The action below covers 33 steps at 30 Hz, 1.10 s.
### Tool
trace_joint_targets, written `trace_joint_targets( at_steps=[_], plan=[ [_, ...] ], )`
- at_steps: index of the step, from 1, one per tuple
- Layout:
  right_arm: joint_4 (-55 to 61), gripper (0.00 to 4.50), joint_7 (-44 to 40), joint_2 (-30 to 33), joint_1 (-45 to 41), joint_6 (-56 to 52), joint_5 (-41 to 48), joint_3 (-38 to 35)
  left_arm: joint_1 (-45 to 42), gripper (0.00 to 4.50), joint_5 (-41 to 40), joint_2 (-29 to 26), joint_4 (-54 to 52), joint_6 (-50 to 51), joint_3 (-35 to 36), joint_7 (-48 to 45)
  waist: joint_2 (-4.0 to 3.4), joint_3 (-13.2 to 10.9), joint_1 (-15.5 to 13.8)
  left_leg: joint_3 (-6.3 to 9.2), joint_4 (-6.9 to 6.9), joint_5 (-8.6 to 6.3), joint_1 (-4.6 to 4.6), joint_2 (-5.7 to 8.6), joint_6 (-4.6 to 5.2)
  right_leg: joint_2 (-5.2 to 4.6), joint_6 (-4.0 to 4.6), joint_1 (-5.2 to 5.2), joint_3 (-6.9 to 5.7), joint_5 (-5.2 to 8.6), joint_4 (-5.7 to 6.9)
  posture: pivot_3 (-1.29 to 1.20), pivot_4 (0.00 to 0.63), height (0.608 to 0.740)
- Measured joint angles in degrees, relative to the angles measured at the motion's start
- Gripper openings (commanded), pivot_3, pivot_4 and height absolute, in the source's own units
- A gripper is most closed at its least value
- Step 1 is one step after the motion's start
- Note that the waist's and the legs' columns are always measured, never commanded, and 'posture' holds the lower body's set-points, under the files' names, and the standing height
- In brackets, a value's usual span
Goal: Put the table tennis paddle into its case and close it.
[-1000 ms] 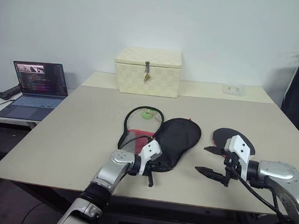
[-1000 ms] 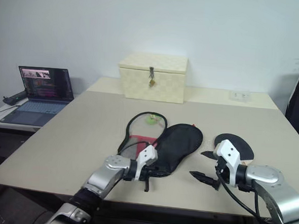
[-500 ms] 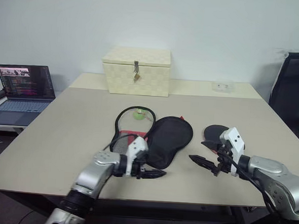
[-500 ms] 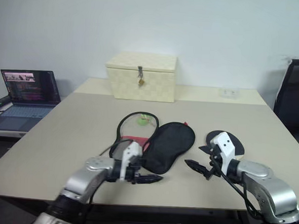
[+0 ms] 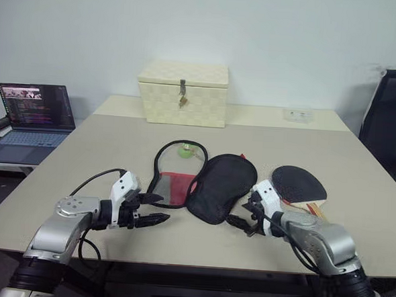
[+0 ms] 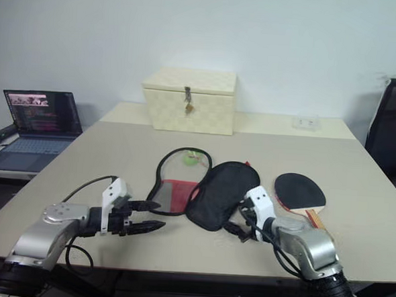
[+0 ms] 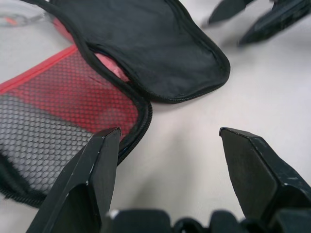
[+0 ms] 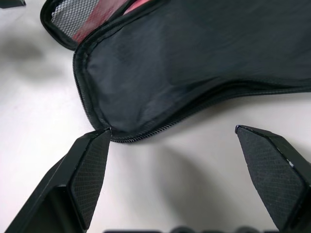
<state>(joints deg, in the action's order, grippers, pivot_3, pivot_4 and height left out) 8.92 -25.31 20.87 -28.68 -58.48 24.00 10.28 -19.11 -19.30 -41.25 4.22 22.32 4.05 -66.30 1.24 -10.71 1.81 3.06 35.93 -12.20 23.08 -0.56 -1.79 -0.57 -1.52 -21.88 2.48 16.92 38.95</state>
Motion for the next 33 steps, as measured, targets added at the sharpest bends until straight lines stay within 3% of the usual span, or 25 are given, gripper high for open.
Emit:
trace_joint_targets(
  at_steps=[10, 13, 20, 24, 33],
  plan=[
    [-5.58, 4.50, 2.41, -10.03, -4.28, -0.20, -1.22, -0.10, 0.47, 3.51, -1.10, 0.03, -3.39, 1.43, 0.22, 2.09, 0.00, 0.00, 0.36, -0.05, -0.06, 0.00, 0.12, -0.11, 0.00, 0.12, 0.27, -0.24, 0.04, -0.16, 0.07, 0.00, 0.150, 0.740],
    [-5.76, 3.92, 2.53, -10.58, -4.81, -0.19, -1.33, -0.09, -0.13, 3.56, -1.09, 0.78, -3.52, 1.47, -0.34, 2.56, 0.00, 0.00, 0.25, -0.03, -0.04, 0.00, 0.28, -0.07, 0.00, 0.12, 0.28, -0.35, 0.01, -0.16, 0.05, 0.00, 0.150, 0.740],
    [-4.98, 1.43, 1.61, -9.06, -3.84, -1.89, -0.65, -0.65, -1.34, 3.56, -1.09, 2.16, -4.38, 1.93, -2.32, 3.08, 0.00, 0.00, 0.07, -0.01, -0.03, 0.00, 0.38, -0.05, 0.00, 0.10, 0.29, -0.41, -0.03, -0.17, 0.04, 0.00, 0.150, 0.740],
    [-2.96, 0.02, -0.84, -3.64, -2.16, -3.73, 0.10, -1.51, -1.64, 3.56, -1.05, 2.20, -4.37, 1.93, -2.80, 2.97, 0.00, 0.00, 0.03, -0.04, -0.02, 0.00, 0.38, -0.04, 0.00, 0.11, 0.28, -0.41, -0.04, -0.17, 0.03, 0.00, 0.150, 0.740],
    [-1.79, 0.02, -9.91, 11.07, -1.40, -4.52, 1.31, -2.00, -3.84, 3.56, -0.92, 3.23, -4.25, 1.17, -5.44, 2.24, 0.01, -0.01, 0.01, -0.10, 0.02, 0.00, 0.47, 0.00, 0.00, 0.23, 0.27, -0.41, -0.10, -0.16, 0.01, 0.00, 0.150, 0.740]
  ],
)
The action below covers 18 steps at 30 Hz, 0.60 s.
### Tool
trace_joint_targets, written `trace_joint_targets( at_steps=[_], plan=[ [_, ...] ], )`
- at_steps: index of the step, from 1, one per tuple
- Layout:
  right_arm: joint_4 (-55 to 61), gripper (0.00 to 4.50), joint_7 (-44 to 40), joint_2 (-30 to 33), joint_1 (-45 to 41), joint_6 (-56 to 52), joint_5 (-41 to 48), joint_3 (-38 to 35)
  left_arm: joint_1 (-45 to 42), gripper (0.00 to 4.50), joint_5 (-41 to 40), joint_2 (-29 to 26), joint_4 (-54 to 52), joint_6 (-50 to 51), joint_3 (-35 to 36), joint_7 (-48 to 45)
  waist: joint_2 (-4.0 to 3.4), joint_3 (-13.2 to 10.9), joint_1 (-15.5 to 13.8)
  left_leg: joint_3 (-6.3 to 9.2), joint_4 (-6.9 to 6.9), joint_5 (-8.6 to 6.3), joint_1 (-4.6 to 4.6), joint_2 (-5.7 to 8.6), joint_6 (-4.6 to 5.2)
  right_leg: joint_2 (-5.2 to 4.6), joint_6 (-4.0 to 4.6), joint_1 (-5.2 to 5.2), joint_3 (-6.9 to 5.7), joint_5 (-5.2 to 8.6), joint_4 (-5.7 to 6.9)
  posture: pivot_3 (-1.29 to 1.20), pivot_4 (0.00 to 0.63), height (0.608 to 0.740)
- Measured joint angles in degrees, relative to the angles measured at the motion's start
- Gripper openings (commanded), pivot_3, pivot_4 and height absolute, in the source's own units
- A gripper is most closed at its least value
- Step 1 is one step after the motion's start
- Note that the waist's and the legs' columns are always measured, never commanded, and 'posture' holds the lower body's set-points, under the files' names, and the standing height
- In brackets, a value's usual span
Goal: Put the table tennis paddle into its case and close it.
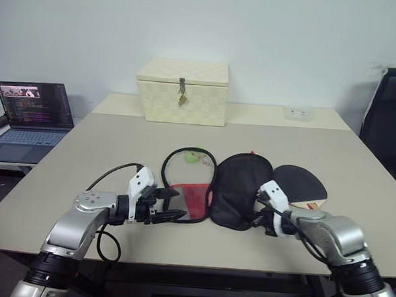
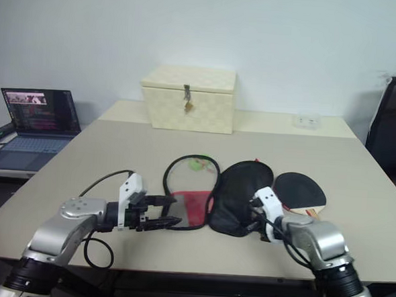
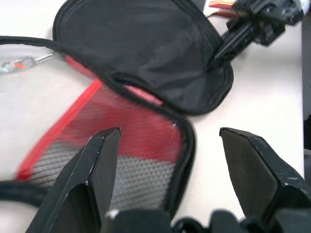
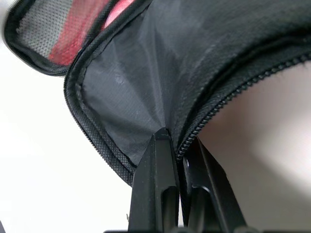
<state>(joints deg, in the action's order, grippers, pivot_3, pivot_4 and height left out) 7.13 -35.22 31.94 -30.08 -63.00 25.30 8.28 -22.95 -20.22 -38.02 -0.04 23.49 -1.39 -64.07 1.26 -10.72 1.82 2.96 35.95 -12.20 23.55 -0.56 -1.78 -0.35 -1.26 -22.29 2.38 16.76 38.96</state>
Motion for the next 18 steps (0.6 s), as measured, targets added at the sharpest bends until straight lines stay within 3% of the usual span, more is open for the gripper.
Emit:
trace_joint_targets(
  at_steps=[8, 11, 18],
  plan=[
    [-7.08, 0.02, -5.96, 3.73, -5.42, 3.67, -3.22, 2.94, -0.93, 3.56, 0.24, 0.57, 0.55, -0.43, -1.18, -0.27, 0.01, -0.01, 0.11, -0.05, 0.01, 0.00, 0.01, -0.03, 0.00, 0.10, 0.01, -0.01, 0.01, 0.00, 0.01, 0.00, 0.150, 0.740],
    [-9.18, 0.65, -6.73, 3.72, -6.25, 4.80, -4.11, 3.35, -0.92, 3.56, 0.36, 0.62, 0.58, -0.48, -1.65, -0.25, 0.01, -0.01, 0.05, -0.05, 0.01, 0.00, 0.03, -0.01, 0.00, 0.09, 0.01, -0.01, 0.01, -0.01, 0.00, 0.00, 0.150, 0.740],
    [-11.01, 3.10, -8.03, 5.28, -6.98, 5.27, -6.03, 3.31, -0.89, 3.56, 0.47, 0.70, 0.57, -0.79, -1.70, -0.12, 0.01, -0.02, 0.04, -0.03, 0.02, 0.00, 0.04, -0.01, 0.00, 0.08, 0.01, -0.02, 0.01, -0.01, 0.01, 0.00, 0.150, 0.740]
  ],
)
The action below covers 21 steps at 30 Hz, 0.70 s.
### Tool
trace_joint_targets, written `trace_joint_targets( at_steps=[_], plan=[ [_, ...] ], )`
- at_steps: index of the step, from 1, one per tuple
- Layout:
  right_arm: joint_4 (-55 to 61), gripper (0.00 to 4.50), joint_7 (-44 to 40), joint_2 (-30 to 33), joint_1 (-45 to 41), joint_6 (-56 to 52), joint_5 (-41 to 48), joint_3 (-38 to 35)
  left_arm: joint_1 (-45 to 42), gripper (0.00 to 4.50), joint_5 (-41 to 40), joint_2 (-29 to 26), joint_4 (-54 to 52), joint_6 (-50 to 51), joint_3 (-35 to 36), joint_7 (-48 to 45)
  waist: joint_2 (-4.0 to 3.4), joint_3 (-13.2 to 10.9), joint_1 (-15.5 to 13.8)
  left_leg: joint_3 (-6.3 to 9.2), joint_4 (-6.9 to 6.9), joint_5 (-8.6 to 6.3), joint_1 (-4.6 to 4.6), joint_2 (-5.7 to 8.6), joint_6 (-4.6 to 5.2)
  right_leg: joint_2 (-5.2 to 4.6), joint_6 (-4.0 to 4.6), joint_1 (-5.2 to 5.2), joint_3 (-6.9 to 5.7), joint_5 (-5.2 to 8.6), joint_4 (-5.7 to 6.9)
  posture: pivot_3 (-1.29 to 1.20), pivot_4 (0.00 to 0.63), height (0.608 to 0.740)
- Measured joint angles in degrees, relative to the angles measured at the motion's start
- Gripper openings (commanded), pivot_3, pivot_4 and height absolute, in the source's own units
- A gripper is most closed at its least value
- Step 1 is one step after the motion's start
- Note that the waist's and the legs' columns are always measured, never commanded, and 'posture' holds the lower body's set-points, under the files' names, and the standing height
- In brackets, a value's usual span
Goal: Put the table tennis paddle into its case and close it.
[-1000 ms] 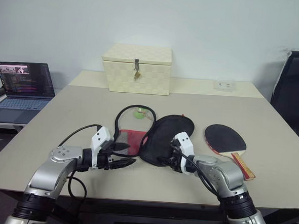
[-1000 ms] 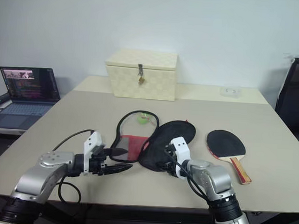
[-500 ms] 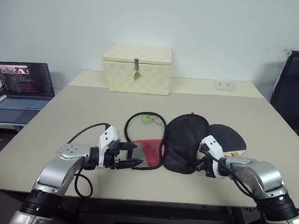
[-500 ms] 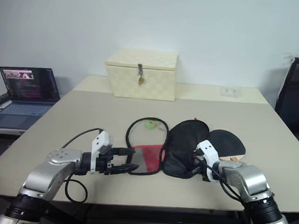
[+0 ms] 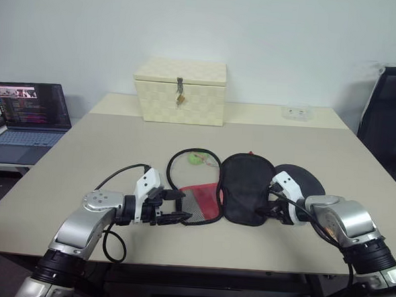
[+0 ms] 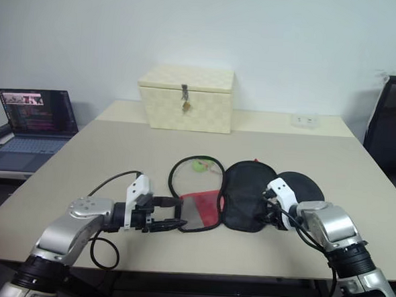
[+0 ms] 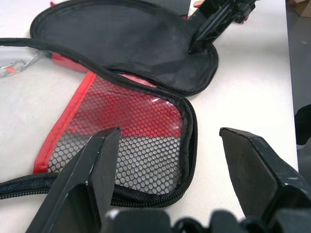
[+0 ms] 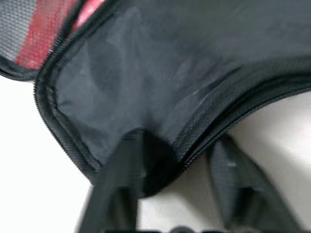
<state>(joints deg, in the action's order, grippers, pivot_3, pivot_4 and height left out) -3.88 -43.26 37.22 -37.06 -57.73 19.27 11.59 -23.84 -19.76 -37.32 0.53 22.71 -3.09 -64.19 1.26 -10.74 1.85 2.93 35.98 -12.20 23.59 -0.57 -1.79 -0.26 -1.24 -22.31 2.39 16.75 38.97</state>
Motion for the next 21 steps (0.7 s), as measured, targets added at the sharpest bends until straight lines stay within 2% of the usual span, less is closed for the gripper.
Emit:
trace_joint_targets(
  at_steps=[4, 10, 15, 21],
  plan=[
    [1.20, 4.46, -1.00, 4.23, 0.04, -0.25, 0.03, -2.00, 0.10, 3.56, 0.19, 0.03, 0.01, -0.82, -0.02, 0.02, -0.02, -0.02, -0.04, 0.00, 0.00, 0.00, 0.01, 0.01, 0.00, -0.01, 0.00, 0.00, -0.01, 0.00, 0.00, 0.00, 0.150, 0.740],
    [0.00, 4.46, 0.41, 11.24, 2.82, 1.48, -1.50, -9.85, 0.20, 3.56, 0.86, 0.52, 0.68, -1.85, -0.15, 0.05, -0.02, -0.02, -0.09, -0.03, 0.01, 0.00, 0.02, 0.00, 0.00, -0.01, 0.00, 0.01, 0.00, 0.00, -0.02, 0.00, 0.150, 0.740],
    [-1.39, 4.46, 4.68, 11.05, 8.06, 2.34, -2.98, -12.77, -0.51, 3.56, 1.12, 1.52, 2.42, -2.21, -1.39, -0.22, -0.03, -0.03, 0.08, -0.08, 0.02, 0.00, 0.01, -0.01, 0.00, 0.00, 0.00, -0.01, 0.04, 0.00, 0.02, 0.00, 0.150, 0.740],
    [-1.42, 4.46, 10.02, 7.80, 11.62, 2.42, -4.22, -16.06, -4.51, 3.56, 0.39, 1.79, 2.66, -1.74, -1.74, -2.13, -0.03, -0.02, 0.03, -0.08, 0.04, 0.00, 0.02, 0.00, 0.00, 0.03, -0.01, 0.00, 0.03, 0.00, 0.03, 0.00, 0.150, 0.740]
  ],
)
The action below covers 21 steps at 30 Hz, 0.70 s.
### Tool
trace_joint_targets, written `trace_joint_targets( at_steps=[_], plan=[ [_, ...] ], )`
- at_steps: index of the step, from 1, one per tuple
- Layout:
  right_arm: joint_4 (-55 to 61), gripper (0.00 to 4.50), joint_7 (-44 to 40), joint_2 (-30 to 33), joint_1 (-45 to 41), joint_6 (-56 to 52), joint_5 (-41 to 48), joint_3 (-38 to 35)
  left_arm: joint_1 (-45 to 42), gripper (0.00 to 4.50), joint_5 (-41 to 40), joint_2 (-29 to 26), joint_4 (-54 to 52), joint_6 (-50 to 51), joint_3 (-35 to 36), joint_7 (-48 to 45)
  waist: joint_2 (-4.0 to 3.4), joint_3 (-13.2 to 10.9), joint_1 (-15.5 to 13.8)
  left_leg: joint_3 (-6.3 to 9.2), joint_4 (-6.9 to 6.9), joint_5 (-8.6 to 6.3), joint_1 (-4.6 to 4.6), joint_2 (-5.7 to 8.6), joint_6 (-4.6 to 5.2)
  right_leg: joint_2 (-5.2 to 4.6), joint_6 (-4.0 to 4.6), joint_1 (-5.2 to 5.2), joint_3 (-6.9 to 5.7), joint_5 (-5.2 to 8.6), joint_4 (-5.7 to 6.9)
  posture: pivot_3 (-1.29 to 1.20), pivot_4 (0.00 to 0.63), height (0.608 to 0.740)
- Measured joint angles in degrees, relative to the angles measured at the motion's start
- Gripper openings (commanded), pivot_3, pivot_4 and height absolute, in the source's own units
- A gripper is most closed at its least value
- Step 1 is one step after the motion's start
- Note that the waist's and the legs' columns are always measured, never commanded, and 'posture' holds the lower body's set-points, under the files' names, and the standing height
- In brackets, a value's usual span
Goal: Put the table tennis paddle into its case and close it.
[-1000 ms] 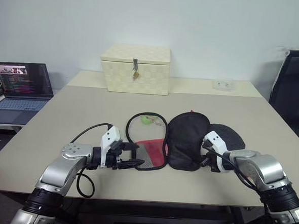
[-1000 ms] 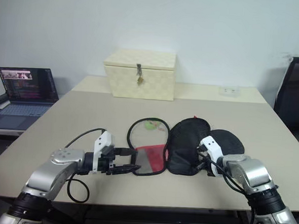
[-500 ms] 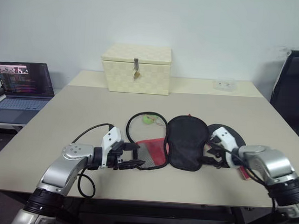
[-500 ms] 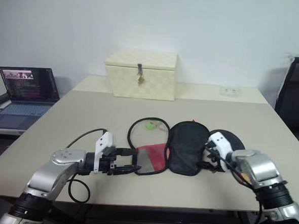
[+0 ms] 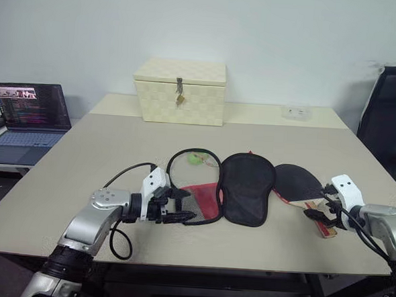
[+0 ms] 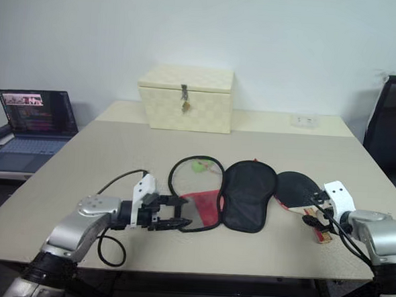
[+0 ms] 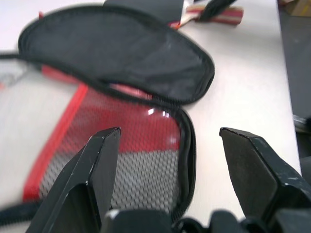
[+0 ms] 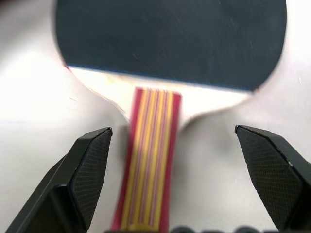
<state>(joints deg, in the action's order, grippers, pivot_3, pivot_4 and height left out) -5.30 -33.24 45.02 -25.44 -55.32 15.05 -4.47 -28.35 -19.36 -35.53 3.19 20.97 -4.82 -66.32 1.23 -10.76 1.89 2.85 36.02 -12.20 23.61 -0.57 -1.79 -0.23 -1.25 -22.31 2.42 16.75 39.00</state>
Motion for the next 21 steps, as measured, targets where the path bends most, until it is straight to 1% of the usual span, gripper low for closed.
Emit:
trace_joint_targets(
  at_steps=[6, 10, 15, 18, 19, 21],
  plan=[
    [0.32, 4.46, 2.81, -3.05, 0.97, -0.04, 0.05, -2.89, -3.32, 3.56, -0.75, 0.02, 0.74, 0.05, 0.03, -1.33, 0.01, 0.01, 0.10, -0.03, 0.03, 0.00, -0.09, -0.01, 0.00, 0.02, -0.01, 0.08, 0.03, -0.01, 0.01, 0.00, 0.150, 0.740],
    [0.47, 3.65, 4.51, -5.26, 0.92, 0.08, -0.01, -3.44, -3.31, 3.56, -0.73, 0.07, 1.07, -0.11, 0.01, -1.69, 0.09, 0.05, 0.34, -0.06, 0.05, 0.00, -0.24, -0.07, 0.00, 0.07, -0.03, 0.21, 0.07, 0.00, 0.02, 0.00, 0.150, 0.740],
    [0.41, 2.08, 7.55, -8.09, 0.44, 0.81, -0.55, -3.36, -2.78, 3.56, -0.71, 0.11, 1.07, -0.17, 0.02, -1.51, 0.13, 0.08, 0.48, -0.12, 0.06, 0.01, -0.70, -0.07, 0.00, 0.06, -0.29, 0.67, 0.18, 0.07, -0.03, 0.00, 0.150, 0.740],
    [-0.41, 1.17, 9.70, -9.13, -0.40, 1.30, -1.05, -3.28, -2.51, 3.56, -0.71, 0.10, 1.07, -0.17, 0.03, -0.81, 0.13, 0.08, 0.42, -0.13, 0.10, 0.02, -0.73, -0.06, 0.00, 0.05, -0.35, 0.73, 0.19, 0.05, -0.04, 0.00, 0.150, 0.740],
    [-1.24, 1.09, 10.19, -9.13, -0.89, 1.64, -1.14, -3.28, -2.36, 3.56, -0.71, 0.09, 1.06, -0.17, 0.07, -0.65, 0.13, 0.08, 0.38, -0.14, 0.11, 0.02, -0.73, -0.05, 0.00, 0.05, -0.36, 0.73, 0.20, 0.05, -0.04, 0.00, 0.150, 0.740],
    [-3.15, 1.09, 11.92, -9.01, -2.23, 2.23, -2.17, -3.41, -1.90, 3.56, -0.73, 0.07, 1.05, -0.17, 0.17, -0.52, 0.12, 0.07, 0.29, -0.15, 0.11, 0.02, -0.69, -0.03, 0.00, 0.04, -0.37, 0.68, 0.22, 0.04, -0.04, 0.00, 0.150, 0.740]
  ],
)
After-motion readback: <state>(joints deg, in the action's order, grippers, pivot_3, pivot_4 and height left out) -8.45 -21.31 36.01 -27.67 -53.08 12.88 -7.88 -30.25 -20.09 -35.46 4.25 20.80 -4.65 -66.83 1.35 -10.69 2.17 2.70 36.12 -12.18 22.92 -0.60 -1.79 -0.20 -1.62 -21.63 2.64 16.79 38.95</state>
